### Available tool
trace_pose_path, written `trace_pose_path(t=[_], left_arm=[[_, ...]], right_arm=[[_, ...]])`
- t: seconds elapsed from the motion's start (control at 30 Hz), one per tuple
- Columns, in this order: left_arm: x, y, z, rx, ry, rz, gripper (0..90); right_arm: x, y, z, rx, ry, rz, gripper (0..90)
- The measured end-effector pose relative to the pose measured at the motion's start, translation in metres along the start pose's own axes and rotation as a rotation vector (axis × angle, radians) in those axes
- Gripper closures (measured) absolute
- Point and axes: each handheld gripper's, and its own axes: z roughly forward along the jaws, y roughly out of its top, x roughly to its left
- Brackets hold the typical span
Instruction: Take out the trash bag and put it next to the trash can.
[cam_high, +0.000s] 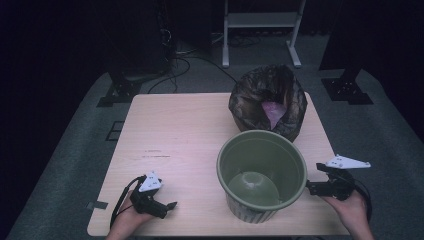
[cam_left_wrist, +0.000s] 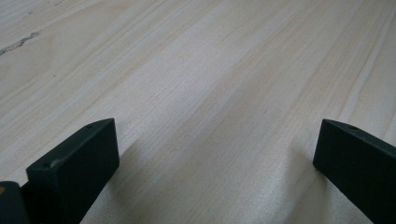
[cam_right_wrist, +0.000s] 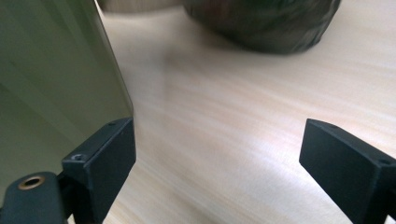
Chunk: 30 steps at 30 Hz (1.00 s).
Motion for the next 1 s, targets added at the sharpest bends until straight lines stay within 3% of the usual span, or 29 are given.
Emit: trace_pose_path(t=[0.43,0.6,0.73,0.83,1.0], left_arm=[[-0.001,0.0,0.0,0.001,-0.005,0.006,0.0],[-0.001,0.0,0.0,0.002,-0.005,0.008,0.0],[-0.001,0.0,0.0,0.001,-0.006,0.006,0.0],[-0.001,0.0,0.0,0.002,-0.005,0.008,0.0],[-0.001,0.0,-0.001,0.002,-0.004,0.006,0.0]], right_arm=[[-0.004,-0.014,0.029,0.121,-0.018,0.004,9.5],[-0.002,-0.018,0.04,0.191,-0.053,-0.027,9.4],[0.001,-0.02,0.043,0.17,-0.061,-0.043,9.4],[0.001,-0.027,0.043,0.091,-0.064,-0.04,9.7],[0.003,-0.029,0.042,0.09,-0.081,-0.023,9.7]])
